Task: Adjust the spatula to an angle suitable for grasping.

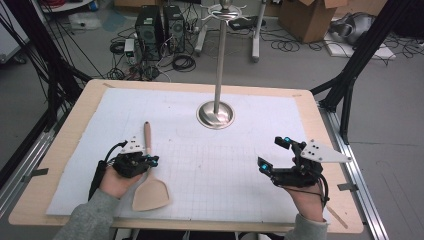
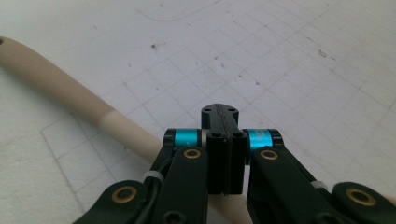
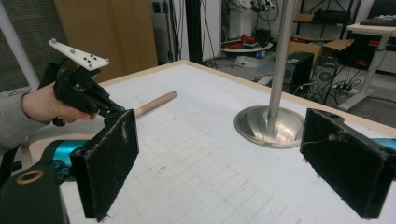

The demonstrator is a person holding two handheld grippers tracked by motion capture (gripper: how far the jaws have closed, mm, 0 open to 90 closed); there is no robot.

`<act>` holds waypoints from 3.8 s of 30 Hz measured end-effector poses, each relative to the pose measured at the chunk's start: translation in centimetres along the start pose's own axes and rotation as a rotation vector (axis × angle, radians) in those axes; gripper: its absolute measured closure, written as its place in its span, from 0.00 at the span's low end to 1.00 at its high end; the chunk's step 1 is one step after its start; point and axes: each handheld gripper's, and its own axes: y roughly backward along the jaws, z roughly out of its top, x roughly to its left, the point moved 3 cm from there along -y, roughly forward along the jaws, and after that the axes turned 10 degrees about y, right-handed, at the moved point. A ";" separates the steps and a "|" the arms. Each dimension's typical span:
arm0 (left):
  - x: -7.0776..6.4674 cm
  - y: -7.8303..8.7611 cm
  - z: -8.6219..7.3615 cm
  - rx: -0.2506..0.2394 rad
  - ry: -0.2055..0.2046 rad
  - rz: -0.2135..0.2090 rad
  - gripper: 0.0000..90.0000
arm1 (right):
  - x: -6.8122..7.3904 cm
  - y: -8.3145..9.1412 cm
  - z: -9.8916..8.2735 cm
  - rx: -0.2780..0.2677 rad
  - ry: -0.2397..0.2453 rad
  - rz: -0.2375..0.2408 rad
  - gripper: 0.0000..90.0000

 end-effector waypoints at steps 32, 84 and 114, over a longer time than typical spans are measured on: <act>-0.4 1.0 -0.9 0.142 -0.079 0.071 1.00 | -0.2 0.2 -0.2 0.000 -0.011 0.001 0.12; 8.5 4.1 -0.1 -0.222 0.158 0.092 1.00 | 0.0 -1.0 -0.2 0.026 -0.003 0.020 0.12; 8.9 0.2 0.9 -0.075 0.208 0.070 1.00 | -0.3 -0.7 -0.3 0.020 -0.015 0.012 0.12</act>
